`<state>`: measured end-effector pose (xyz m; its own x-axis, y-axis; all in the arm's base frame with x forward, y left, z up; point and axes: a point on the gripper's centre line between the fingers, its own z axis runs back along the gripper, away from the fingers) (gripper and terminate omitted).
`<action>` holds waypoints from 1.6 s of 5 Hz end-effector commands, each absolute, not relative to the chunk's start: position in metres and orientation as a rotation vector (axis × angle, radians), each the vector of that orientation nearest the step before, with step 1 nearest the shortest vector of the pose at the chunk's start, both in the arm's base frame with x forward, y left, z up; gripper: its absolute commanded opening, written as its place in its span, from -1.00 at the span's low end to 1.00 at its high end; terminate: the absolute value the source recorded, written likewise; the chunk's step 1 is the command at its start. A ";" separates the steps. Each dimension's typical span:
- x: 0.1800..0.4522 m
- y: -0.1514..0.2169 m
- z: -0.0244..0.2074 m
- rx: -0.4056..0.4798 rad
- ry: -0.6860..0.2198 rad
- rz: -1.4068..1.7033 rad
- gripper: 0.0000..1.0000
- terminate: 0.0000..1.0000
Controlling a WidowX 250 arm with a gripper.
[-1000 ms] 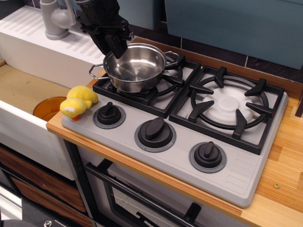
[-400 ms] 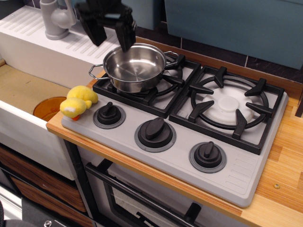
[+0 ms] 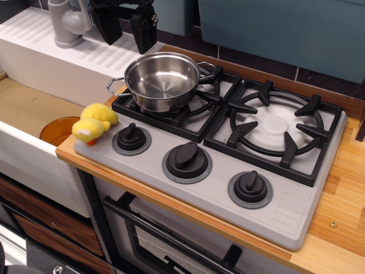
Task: Put pot or pan on stove and put stuffedduck in pot or pan
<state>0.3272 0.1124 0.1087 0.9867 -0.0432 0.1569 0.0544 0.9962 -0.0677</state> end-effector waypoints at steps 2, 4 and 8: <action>0.300 0.129 0.141 0.135 -0.297 -0.077 1.00 -1.00; 0.258 0.135 0.131 0.232 -0.336 -0.016 1.00 -1.00; 0.239 0.131 0.064 0.155 -0.361 0.021 1.00 -1.00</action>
<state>0.2342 0.1314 0.0553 0.9421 -0.0024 0.3354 -0.0417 0.9914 0.1242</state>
